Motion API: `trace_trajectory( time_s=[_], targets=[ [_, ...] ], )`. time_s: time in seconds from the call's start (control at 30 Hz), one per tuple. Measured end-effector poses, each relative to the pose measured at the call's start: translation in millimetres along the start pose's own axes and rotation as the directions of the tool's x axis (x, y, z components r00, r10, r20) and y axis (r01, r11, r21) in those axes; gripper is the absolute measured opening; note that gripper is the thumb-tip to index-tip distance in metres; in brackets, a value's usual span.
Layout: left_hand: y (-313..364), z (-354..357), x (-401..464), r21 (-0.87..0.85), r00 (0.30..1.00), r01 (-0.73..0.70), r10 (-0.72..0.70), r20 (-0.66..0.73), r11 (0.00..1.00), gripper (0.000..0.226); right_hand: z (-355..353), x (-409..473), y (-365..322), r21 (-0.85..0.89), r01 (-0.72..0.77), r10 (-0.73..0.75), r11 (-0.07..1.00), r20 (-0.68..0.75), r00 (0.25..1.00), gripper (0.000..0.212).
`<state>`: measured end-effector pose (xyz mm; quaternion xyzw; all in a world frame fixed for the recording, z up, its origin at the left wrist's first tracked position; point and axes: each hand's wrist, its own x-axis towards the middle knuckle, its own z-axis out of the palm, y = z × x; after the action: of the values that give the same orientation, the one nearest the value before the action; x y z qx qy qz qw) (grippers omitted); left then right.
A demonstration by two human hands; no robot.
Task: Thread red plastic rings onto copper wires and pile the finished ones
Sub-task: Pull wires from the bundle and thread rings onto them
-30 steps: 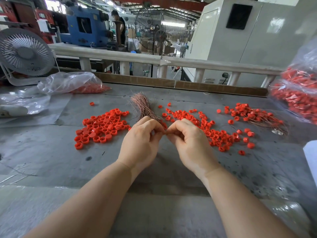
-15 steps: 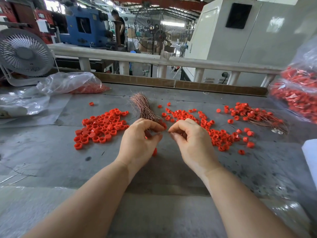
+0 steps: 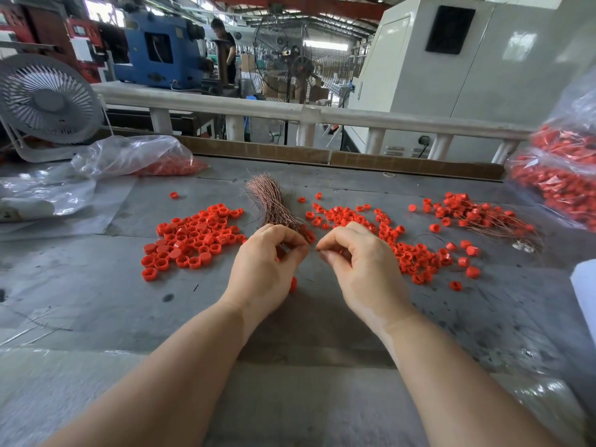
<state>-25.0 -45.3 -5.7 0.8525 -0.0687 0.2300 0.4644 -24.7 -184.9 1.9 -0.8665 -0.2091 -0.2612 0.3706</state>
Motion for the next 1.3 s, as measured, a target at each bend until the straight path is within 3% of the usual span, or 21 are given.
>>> trace_trajectory(
  time_s=[0.27,0.5,0.7,0.83,0.97,1.13,1.3],
  targets=[
    [5.9,-0.6,-1.5,-0.206,0.986,0.125,-0.098,0.134,0.971,0.019,-0.9,-0.3,-3.4,0.009,0.036,-0.036,0.999,-0.009,0.999,0.008],
    [7.4,-0.6,-3.3,-0.449,0.964,0.232,-0.144,0.221,0.863,0.016,-1.5,0.9,-3.2,0.010,0.053,-0.053,0.999,-0.041,0.998,0.009],
    [3.3,-2.0,-0.9,-0.488,0.964,0.266,-0.225,0.142,0.831,0.020,-4.1,1.0,-0.7,-0.002,0.060,-0.060,0.998,-0.099,0.993,0.009],
    [5.3,-3.6,-2.1,-0.418,0.987,0.163,-0.155,0.051,0.894,0.026,-3.8,0.3,-1.4,-0.014,0.067,-0.068,0.998,-0.101,0.993,0.009],
    [9.3,-3.3,-4.8,-0.205,1.000,-0.001,-0.001,-0.010,0.979,0.038,-2.9,0.3,-0.2,-0.013,0.075,-0.076,0.997,-0.084,0.994,0.011],
    [8.1,-3.7,-5.6,-0.134,0.993,-0.113,0.106,-0.055,0.985,0.018,-0.4,-0.2,0.2,-0.018,0.064,-0.065,0.998,-0.043,0.997,0.014],
    [6.5,-2.2,-4.3,-0.099,0.994,-0.098,0.093,-0.052,0.990,0.012,-0.6,-0.4,-0.8,-0.002,0.068,-0.068,0.998,-0.041,0.997,0.013]
  ],
)
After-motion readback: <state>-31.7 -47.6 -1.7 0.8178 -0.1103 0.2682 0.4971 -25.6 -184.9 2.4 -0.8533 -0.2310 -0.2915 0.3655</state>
